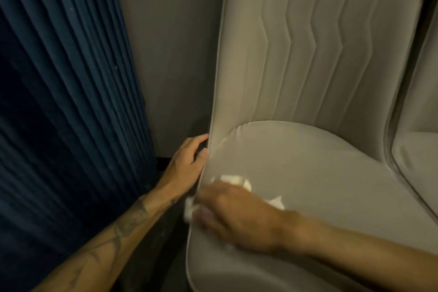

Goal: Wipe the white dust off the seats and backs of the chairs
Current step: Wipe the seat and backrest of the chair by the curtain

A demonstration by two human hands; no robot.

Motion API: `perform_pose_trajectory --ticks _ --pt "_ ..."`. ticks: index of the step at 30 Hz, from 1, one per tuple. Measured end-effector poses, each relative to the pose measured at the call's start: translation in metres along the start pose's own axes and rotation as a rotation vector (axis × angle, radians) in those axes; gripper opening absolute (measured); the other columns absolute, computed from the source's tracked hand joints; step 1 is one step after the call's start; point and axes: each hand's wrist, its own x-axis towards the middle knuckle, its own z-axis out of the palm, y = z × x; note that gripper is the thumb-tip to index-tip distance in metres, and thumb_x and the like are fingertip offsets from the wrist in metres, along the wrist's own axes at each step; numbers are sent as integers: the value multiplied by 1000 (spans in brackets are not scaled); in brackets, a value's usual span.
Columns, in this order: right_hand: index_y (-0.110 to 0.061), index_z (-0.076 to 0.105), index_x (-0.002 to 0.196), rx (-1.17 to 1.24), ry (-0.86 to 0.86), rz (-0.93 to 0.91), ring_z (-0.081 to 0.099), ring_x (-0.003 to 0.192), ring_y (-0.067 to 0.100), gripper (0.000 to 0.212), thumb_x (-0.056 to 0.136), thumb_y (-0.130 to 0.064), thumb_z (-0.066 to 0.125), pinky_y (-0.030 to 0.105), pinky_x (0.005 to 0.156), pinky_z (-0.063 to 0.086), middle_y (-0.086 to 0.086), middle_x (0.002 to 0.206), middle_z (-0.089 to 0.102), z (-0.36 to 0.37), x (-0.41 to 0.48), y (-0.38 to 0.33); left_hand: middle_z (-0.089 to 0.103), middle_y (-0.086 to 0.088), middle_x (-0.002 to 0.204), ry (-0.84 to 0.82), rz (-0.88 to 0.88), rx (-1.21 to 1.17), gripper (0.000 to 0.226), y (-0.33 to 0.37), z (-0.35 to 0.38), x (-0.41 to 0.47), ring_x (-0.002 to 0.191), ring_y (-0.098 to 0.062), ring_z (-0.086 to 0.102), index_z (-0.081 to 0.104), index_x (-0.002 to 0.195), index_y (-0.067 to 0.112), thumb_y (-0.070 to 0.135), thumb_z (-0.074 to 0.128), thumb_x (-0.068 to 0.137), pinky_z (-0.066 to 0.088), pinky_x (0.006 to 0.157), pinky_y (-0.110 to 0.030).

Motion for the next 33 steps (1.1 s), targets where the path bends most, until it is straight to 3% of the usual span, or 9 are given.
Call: perform_pose_trajectory --ticks 2,4,11,14,19,21,25,28,33 --pt "-18 55 96 69 -114 -90 53 88 15 22 107 -33 44 24 84 37 1 99 59 -4 -13 -10 50 8 138 6 5 8 41 2 5 -1 118 -9 56 49 149 26 31 52 108 45 96 -23" --pt "-17 55 98 5 -70 -44 53 90 19 23 107 -33 42 28 85 39 4 100 58 -14 -16 5 48 3 137 43 -3 40 43 4 12 -3 114 -13 57 49 148 21 32 54 106 49 97 -31" --pt "-9 59 101 -239 291 661 57 103 36 26 105 -27 40 40 86 39 16 110 63 -29 28 99 48 4 129 225 -86 21 27 28 26 4 105 -9 53 53 132 20 32 48 108 42 86 -24" --pt "-7 66 100 -224 317 498 62 94 34 26 101 -23 46 44 86 48 16 103 66 -8 52 78 53 3 117 294 -101 -23 18 33 29 10 98 -9 51 55 120 18 29 45 110 36 71 -15" --pt "-12 57 92 -131 223 294 56 84 30 22 101 -31 50 38 78 43 12 94 61 -11 7 67 51 3 112 317 -89 -47 12 25 31 12 100 -14 52 52 111 27 34 44 109 37 86 -31" --pt "-10 58 92 -199 267 420 56 89 35 19 101 -25 51 41 80 42 15 96 61 -29 -9 92 46 5 116 299 -77 -16 9 25 35 11 99 -13 49 48 113 30 36 47 107 39 85 -33" --pt "-8 60 90 -265 388 797 58 93 39 19 101 -20 51 45 80 45 18 97 62 -64 -53 135 41 -5 129 273 -9 86 33 37 32 5 103 -16 47 46 130 17 35 49 102 40 89 -36" --pt "-9 59 93 -388 514 1090 57 93 36 29 102 -35 49 46 83 46 16 99 61 -66 -96 142 40 -13 135 211 21 172 47 49 29 -1 117 -32 48 48 136 6 33 51 98 41 99 -44" --pt "-7 55 90 -411 579 1092 52 91 36 15 99 -20 55 44 81 39 16 98 55 -66 -97 161 41 -15 140 177 20 262 48 57 32 -5 124 -39 45 53 137 4 28 55 96 44 103 -57"
